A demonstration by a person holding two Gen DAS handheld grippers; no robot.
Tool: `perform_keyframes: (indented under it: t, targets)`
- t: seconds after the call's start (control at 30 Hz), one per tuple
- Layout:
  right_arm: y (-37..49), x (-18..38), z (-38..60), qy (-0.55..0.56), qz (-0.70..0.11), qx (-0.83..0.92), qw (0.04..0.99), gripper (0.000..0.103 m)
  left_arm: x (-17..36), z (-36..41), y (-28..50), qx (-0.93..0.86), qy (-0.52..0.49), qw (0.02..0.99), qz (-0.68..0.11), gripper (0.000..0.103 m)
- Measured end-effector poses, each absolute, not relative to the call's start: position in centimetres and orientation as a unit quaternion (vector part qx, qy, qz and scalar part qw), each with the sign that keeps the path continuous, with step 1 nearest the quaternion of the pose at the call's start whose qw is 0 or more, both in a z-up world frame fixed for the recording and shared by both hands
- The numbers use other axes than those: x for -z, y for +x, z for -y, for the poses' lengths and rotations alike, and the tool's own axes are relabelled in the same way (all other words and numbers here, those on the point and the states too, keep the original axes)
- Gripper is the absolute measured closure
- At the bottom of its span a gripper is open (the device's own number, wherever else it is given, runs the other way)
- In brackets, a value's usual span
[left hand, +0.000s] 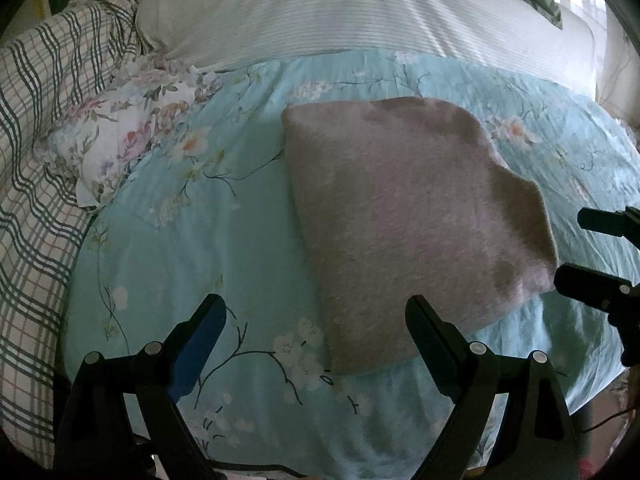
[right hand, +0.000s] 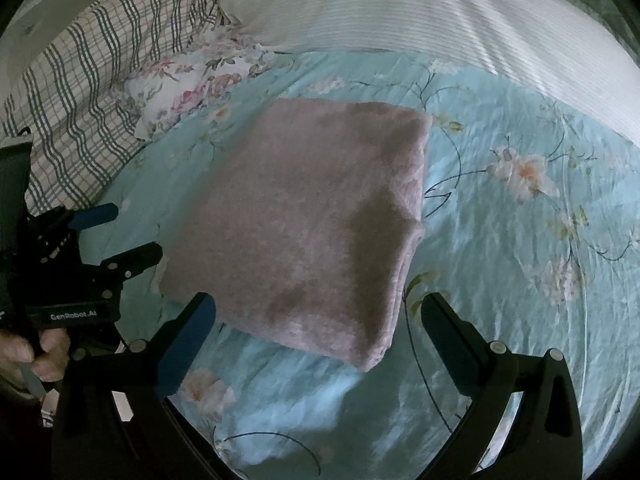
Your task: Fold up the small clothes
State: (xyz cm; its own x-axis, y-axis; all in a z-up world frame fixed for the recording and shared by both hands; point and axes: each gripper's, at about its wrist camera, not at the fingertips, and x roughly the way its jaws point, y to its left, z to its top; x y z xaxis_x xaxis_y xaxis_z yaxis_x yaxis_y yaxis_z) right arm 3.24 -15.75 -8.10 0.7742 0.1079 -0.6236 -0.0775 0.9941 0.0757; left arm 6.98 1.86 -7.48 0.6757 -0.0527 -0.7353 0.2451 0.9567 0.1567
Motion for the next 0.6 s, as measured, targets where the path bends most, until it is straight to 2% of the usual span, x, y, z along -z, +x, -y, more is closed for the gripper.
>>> perform_keyframes:
  t: [0.6]
  targets:
    - [2.71, 8.01, 15.8, 0.03, -0.328, -0.046, 0.943, 0.001, 6.8, -1.97, 6.52, 0.082, 0.118, 0.912, -0.383, 0.011]
